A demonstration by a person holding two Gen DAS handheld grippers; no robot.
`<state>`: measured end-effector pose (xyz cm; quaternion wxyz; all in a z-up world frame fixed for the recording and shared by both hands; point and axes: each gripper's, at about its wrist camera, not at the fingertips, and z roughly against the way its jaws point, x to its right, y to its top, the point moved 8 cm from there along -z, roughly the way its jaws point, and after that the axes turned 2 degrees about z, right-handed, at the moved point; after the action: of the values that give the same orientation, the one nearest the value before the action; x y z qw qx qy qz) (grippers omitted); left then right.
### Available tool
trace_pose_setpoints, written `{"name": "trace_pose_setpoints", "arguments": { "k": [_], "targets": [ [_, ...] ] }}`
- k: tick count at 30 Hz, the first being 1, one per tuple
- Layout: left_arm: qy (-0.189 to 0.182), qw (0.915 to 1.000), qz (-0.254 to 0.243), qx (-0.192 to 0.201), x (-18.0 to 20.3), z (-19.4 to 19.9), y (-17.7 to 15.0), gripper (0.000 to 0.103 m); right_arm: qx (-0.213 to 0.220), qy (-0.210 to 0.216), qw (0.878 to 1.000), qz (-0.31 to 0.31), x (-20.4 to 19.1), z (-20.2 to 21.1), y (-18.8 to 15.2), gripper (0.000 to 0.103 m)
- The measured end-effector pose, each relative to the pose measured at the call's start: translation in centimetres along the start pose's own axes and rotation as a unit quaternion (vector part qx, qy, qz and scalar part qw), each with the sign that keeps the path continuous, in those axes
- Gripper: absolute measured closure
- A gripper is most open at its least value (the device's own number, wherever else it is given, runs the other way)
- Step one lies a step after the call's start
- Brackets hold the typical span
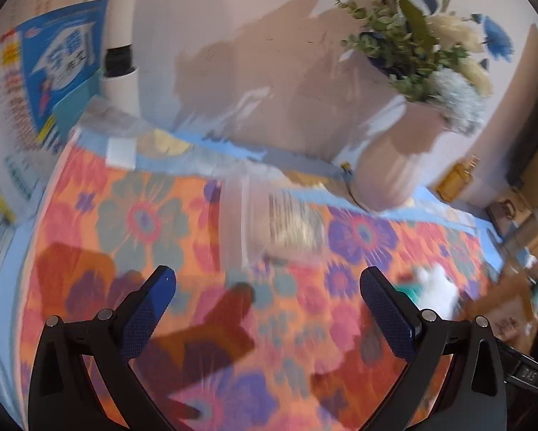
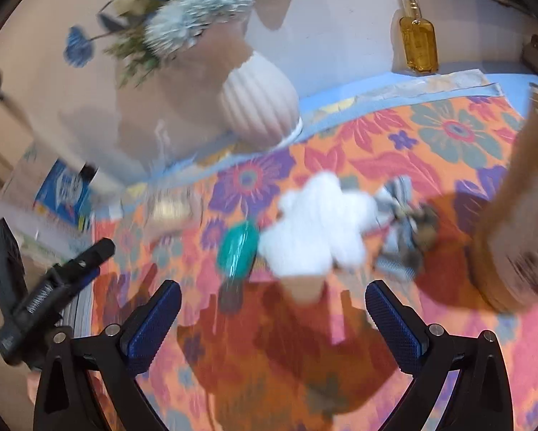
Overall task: Organize soft objects
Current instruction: 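Grasp the clear cotton-pad bag with the left gripper while the right gripper grasps the white plush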
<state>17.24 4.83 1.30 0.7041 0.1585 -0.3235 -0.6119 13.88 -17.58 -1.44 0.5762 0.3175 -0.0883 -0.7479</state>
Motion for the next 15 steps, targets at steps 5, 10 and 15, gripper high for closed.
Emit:
{"name": "trace_pose_setpoints", "arguments": {
  "k": [5,10,15],
  "targets": [
    [0.002,0.9994,-0.003,0.035,0.6,-3.6,1.5,0.001,0.011,-0.074,0.997,0.011,1.9,-3.0,1.3,0.012],
    [0.011,0.9997,-0.009,0.021,1.1,-6.0,0.5,0.024,0.046,-0.065,0.996,0.051,1.3,-3.7,1.2,0.038],
    [-0.001,0.9995,-0.017,0.028,1.4,-5.8,0.5,0.059,0.076,-0.075,0.990,0.096,-0.2,-3.0,1.0,0.051]
  ]
}}
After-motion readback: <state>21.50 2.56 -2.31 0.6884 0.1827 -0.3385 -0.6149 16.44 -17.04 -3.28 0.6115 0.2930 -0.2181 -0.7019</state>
